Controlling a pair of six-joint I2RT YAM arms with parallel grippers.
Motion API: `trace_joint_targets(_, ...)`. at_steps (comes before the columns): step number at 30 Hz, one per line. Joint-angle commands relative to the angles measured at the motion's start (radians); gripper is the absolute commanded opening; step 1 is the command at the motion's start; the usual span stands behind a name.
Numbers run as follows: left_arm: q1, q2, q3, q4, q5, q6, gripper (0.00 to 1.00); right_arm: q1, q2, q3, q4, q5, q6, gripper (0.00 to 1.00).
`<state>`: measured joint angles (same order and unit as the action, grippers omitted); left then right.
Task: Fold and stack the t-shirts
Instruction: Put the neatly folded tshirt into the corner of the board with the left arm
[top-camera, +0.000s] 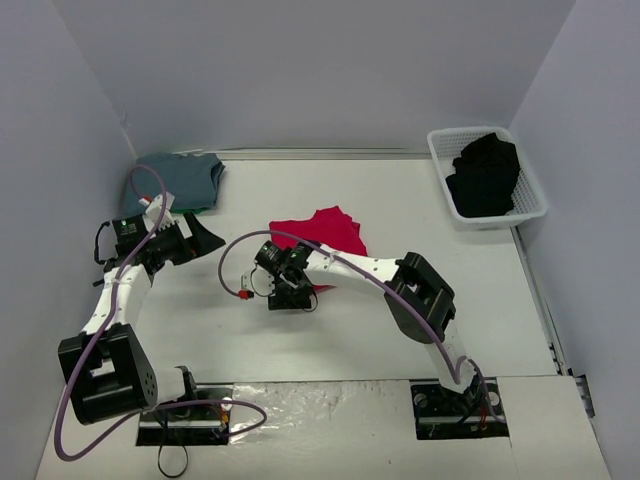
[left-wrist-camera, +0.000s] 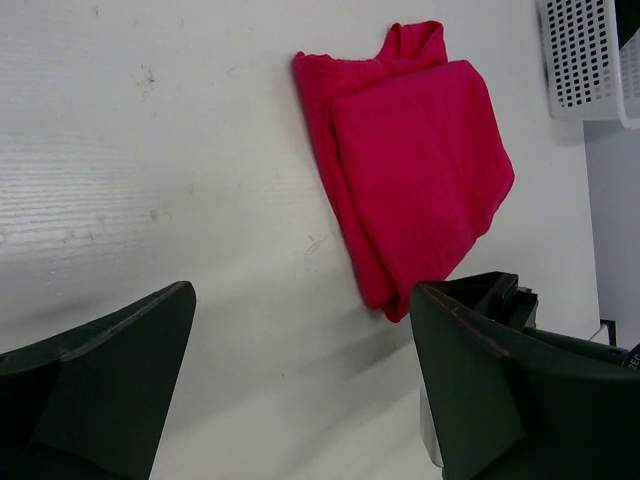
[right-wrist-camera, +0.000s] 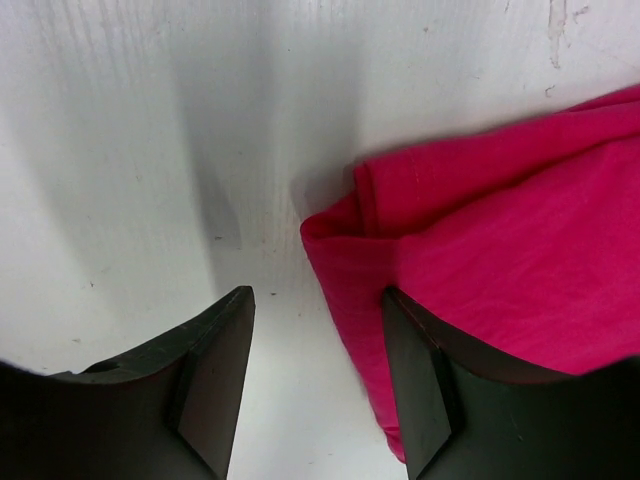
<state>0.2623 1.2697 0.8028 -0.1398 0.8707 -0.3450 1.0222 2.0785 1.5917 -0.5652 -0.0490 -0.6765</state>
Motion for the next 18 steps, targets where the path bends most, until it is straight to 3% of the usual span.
trace_joint_targets(1, 0.006, -0.018, 0.001, 0.037, 0.027, -0.014, 0.87, 0.007, 0.02, 0.048, -0.025, 0.029, 0.012, 0.5)
trace_joint_targets(5, 0.006, -0.015, 0.001, 0.042, 0.028, -0.02, 0.88, 0.006, 0.049, 0.063, -0.022, 0.046, 0.009, 0.49)
trace_joint_targets(13, 0.006, -0.007, 0.009, 0.046, 0.048, -0.04, 0.88, 0.001, 0.121, 0.102, -0.022, 0.107, 0.015, 0.38)
trace_joint_targets(18, 0.006, -0.003, 0.009, 0.051, 0.057, -0.046, 0.87, -0.005, 0.152, 0.114, -0.024, 0.13, 0.022, 0.16)
